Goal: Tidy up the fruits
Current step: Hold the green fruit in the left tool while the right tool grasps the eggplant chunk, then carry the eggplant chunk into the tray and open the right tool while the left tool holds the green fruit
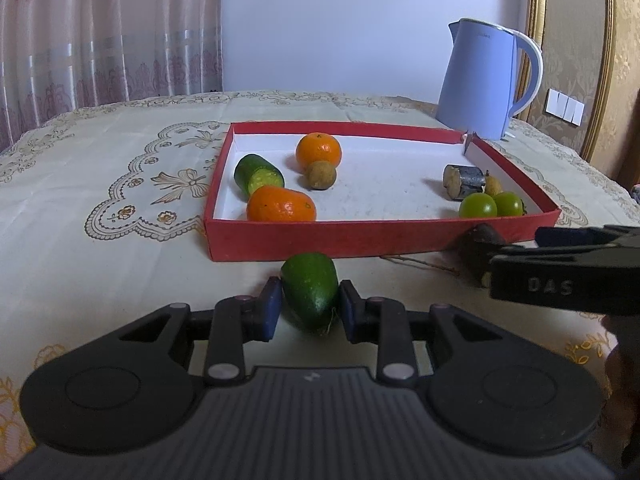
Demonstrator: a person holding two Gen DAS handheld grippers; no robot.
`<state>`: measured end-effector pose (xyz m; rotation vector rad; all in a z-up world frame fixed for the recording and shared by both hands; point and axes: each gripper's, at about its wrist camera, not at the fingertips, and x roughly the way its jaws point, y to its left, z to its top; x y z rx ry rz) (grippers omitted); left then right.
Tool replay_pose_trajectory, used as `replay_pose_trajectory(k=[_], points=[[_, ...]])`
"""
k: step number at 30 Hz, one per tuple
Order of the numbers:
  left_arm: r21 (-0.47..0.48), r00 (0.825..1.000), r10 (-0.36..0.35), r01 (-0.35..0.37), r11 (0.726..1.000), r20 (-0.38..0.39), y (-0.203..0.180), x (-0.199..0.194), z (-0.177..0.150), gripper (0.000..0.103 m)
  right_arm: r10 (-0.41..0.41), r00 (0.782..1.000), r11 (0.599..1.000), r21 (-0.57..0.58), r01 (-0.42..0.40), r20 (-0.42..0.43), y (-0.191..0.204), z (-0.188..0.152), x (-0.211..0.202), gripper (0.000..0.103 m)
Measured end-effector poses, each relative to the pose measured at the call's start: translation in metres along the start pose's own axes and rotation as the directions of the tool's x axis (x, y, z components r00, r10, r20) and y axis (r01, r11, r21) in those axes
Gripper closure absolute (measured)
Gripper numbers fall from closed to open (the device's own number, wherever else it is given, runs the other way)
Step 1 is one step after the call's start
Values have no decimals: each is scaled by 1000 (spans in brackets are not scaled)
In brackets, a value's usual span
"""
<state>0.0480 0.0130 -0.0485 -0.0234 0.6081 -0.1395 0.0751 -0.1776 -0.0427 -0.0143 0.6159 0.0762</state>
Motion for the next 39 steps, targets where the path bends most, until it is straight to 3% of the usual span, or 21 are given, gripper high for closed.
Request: replay_pose_trajectory(k=[4,6,15,21,39], points=[[-2,1000,-2,2,1000,0,1,0,0,75,4,1000,1000,-7,-4,-18,4,-2,6,32],[-4,1000,-3,3,1000,0,1,0,0,75,10,1000,1000,-7,-11,-24,5,-3,7,42],[0,1000,-3,3,1000,-1,0,0,1,74,52,999,998,-36,-53,-10,11,-6,3,70],[6,1000,-13,13,1000,-3,-1,1,1,70,57,998,998,-39,-57,16,8,-8,-5,70],[23,1000,4,-4,1000,-4,-4,1,1,71,46,990,998,-43,-40,137,-10,-4,-46,70]])
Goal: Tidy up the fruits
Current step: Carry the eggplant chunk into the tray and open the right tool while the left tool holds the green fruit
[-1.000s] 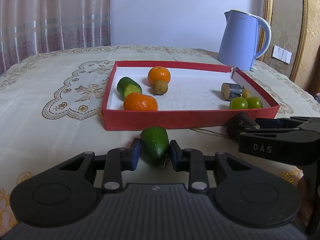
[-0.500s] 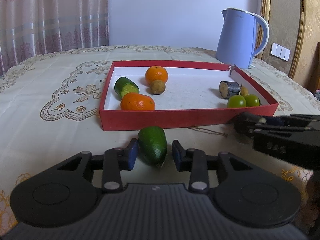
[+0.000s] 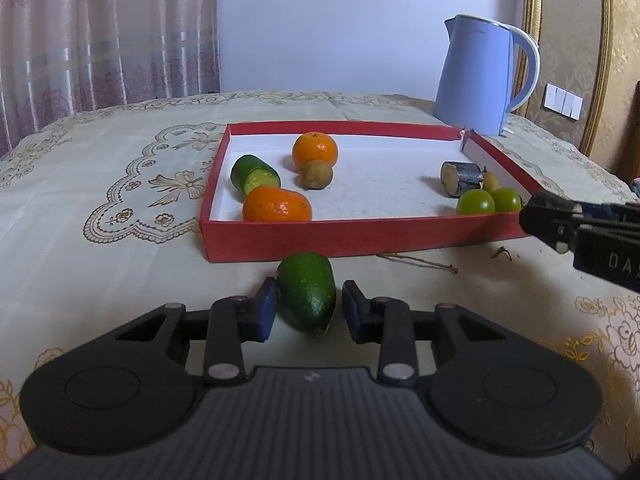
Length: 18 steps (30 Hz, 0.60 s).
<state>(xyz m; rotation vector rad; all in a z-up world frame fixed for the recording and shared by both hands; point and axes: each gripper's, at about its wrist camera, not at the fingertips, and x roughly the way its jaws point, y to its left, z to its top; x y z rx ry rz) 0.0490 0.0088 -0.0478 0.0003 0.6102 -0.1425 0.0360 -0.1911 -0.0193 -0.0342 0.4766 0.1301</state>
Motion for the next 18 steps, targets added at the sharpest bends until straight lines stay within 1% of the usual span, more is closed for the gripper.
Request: replay_pose_trajectory(k=[4,10,12,16,18], points=[[6,1000,4,-4,1000,-1,0,0,0,71,4,1000,1000,-16,-4,11,3,7,3,70],[4,1000,2,-2,1000,-1,0,0,0,71,4,999,997,-79,-1,46,15,30,16,70],[3,1000,2,-2,1000,-1,0,0,0,71,5,999,996,-91,-1,40,18,37,26,70],[0,1000,0,0,1000,0,0,0,0,71,8,1000,994,-110,-8,2,24,46,54,70],[-5,1000,-3,3,1000,0,1,0,0,71,-3,1000,992,-130,2,-12,28,47,64,70]])
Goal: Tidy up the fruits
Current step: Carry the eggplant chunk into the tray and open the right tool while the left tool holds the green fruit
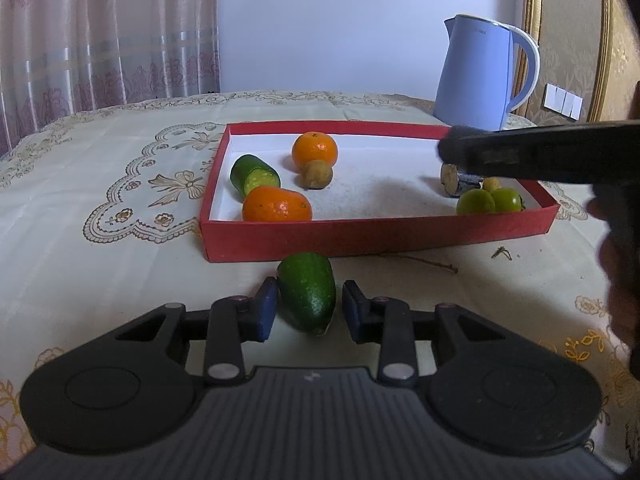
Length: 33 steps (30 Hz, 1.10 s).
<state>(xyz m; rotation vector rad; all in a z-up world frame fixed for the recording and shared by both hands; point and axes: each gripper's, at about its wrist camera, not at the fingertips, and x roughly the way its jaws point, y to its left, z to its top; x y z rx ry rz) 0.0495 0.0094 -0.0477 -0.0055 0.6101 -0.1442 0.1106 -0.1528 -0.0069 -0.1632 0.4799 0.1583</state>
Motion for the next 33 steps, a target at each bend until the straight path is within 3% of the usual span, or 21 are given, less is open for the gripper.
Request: replay_pose_trajectory(k=[11,19,22,27,33], points=[[-9,1000,-6,6,1000,2,2,0,0,71,13,994,999,-42,-18,-108,15,-1,46,70],[-4,1000,-3,3,1000,1,1,1,0,71,32,988,999,-28,-36,-151,15,-3,52,70],[-4,1000,-2,2,1000,1,2,1,0,71,59,987,998,-1,-60,-147,10,-2,43,69],[-4,1000,-2,2,1000,1,1,1,0,71,54,996,998,33,-51,-72,-6,-12,0,43],[-10,1000,-4,4,1000,2,2,1,0,72,-16,999,993,117,21,-48,-46,-44,-44,42]])
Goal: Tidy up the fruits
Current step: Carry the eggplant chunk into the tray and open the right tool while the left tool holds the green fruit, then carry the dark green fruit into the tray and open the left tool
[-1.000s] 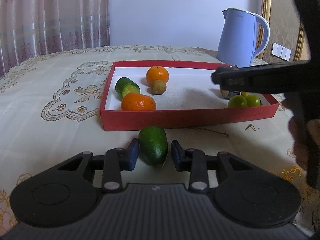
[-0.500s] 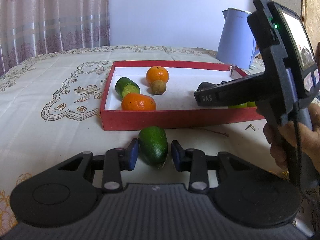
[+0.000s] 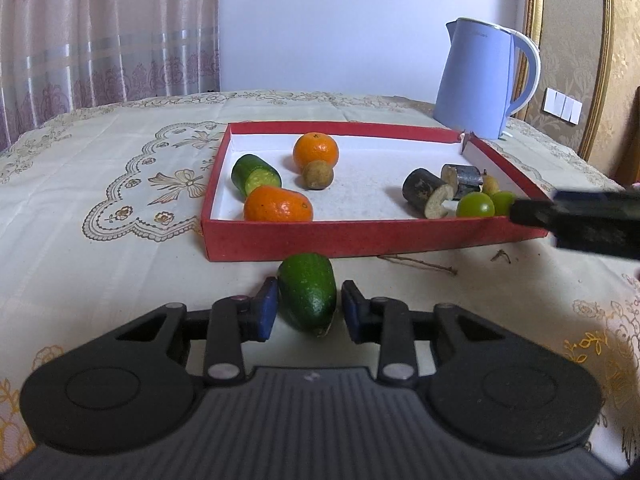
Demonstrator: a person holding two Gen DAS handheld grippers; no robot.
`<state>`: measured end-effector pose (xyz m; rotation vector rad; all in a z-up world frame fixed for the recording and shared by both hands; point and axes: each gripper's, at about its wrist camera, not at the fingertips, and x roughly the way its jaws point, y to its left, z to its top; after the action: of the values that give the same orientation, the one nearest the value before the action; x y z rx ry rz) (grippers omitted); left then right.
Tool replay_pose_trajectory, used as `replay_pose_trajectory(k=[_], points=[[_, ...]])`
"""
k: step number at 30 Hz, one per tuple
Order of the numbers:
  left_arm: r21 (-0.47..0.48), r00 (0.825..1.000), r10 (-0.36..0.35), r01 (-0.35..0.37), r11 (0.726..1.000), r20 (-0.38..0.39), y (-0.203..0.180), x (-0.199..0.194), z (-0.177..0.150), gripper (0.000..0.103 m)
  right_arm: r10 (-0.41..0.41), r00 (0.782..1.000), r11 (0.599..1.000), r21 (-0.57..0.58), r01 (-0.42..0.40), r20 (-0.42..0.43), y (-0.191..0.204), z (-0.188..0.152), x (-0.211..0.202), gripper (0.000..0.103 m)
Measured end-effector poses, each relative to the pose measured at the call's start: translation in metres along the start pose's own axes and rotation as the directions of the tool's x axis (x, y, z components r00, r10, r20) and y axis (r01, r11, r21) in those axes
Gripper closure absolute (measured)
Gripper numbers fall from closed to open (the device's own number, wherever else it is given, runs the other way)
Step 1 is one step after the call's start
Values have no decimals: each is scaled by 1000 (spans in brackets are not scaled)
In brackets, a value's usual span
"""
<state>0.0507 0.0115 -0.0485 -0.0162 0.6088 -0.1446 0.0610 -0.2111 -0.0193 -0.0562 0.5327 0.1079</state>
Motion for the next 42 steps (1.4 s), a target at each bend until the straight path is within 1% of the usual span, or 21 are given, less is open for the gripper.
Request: replay_pose_trajectory(k=[2,4,6,8,13,24,28,31,32,35,38,42], points=[[5,1000,4,-4,1000,0,-1,0,0,73,-28,1000,999,37,28,-15,-14,-9,-3,42],[6,1000,9,-9,1000,0,-1,0,0,74,-49,997,997,53,52,-56,-24,-17,0,42],[4,1000,12,-12,1000,1,-1,-1,0,76,-78,994,994,75,84,-77,-33,-25,3,42],[2,1000,10,-10,1000,2,-1,-1,0,76,-81,991,991,100,91,-102,-42,-28,7,42],[15,1000,20,-20,1000,2,-2,-1,0,76,-117,987,984,125,130,-106,-54,-30,14,42],[37,1000,23,-23,999,0,-7,-7,-2,76,-122,987,983,121,135,-108,-55,-33,17,37],[38,1000,5,-5,999,-1,-8,-17,0,76,-111,988,984,130,125,-108,-56,-33,16,35],[54,1000,-8,7,999,19,-11,-24,8,76,-105,989,983,138,119,-107,-58,-33,17,34],[54,999,-21,19,998,26,-12,-26,14,76,-101,989,984,139,115,-108,-58,-33,17,32],[59,998,-41,38,998,45,-17,-26,29,76,-102,989,984,133,116,-111,-57,-33,17,32],[85,997,-36,30,996,68,-25,-19,44,76,-101,989,984,133,115,-110,-57,-33,17,31],[92,998,-34,28,995,61,-32,1,61,76,-96,989,984,140,111,-109,-58,-33,17,31]])
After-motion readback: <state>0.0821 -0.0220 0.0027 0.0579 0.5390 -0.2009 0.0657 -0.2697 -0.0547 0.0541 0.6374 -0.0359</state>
